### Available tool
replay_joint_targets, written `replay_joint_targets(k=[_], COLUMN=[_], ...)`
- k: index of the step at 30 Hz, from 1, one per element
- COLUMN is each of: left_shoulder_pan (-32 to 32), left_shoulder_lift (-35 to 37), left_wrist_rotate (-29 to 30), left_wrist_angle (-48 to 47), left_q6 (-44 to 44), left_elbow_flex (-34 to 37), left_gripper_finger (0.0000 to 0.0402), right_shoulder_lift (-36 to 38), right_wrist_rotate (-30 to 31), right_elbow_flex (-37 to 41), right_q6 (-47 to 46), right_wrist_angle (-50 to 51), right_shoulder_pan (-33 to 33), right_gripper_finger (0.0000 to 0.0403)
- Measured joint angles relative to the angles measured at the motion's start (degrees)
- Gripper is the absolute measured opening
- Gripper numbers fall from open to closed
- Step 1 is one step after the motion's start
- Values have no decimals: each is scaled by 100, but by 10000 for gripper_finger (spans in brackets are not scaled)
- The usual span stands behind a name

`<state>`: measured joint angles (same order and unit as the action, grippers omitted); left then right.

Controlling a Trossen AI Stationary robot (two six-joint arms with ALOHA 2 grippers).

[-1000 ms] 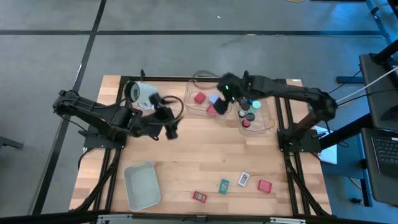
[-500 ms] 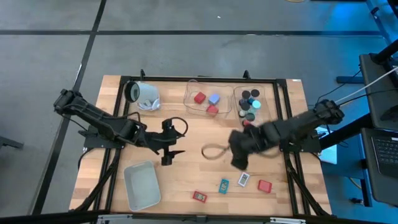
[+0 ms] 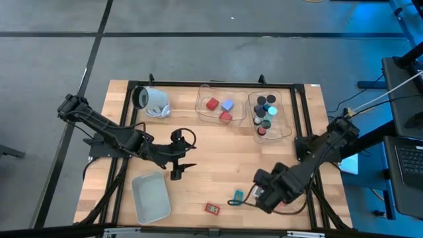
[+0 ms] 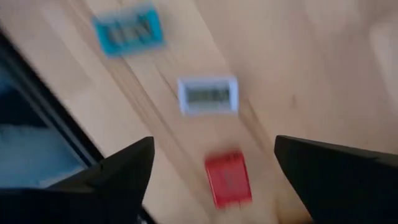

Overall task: Pick & Place Office items
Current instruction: Put the red charger adapter into the left transparent bin

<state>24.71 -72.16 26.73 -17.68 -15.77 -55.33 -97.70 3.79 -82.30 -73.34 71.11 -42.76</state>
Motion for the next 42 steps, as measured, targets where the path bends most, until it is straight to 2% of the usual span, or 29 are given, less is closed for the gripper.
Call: replay_joint_targets(k=[3, 5, 12, 17, 21, 24, 31, 38, 42], left_shoulder_pan=[4, 4, 4, 4, 4, 4, -20, -20, -20], left_shoulder_lift=[0, 0, 0, 2, 2, 2, 2, 2, 2], left_wrist_rotate=[104, 108, 224, 222, 222, 222, 374, 352, 359], left_wrist_angle=[-4, -4, -4, -8, -8, -8, -8, -8, -6], left_q6=[26, 30, 44, 4, 2, 2, -164, -320, -319], left_elbow_flex=[0, 0, 0, 0, -2, -2, -2, -2, -4], left_gripper_finger=[301, 301, 301, 301, 301, 301, 301, 301, 301], right_shoulder_lift=[-255, -405, -698, -688, -685, -685, -676, -681, -670], right_wrist_rotate=[-646, -843, -1202, -1891, -2605, -2596, -2512, -2808, -2800], right_elbow_flex=[0, 0, 58, 696, 1233, 1373, 1793, 2430, 2509], right_q6=[-435, -572, 37, 67, 238, 404, 524, 546, 540], right_wrist_angle=[302, 460, 428, 256, -545, -1033, -1125, -2642, -2690], right_shoulder_pan=[-78, -96, -39, 58, 66, 66, 66, 66, 70], right_gripper_finger=[346, 347, 348, 348, 346, 340, 338, 337, 323])
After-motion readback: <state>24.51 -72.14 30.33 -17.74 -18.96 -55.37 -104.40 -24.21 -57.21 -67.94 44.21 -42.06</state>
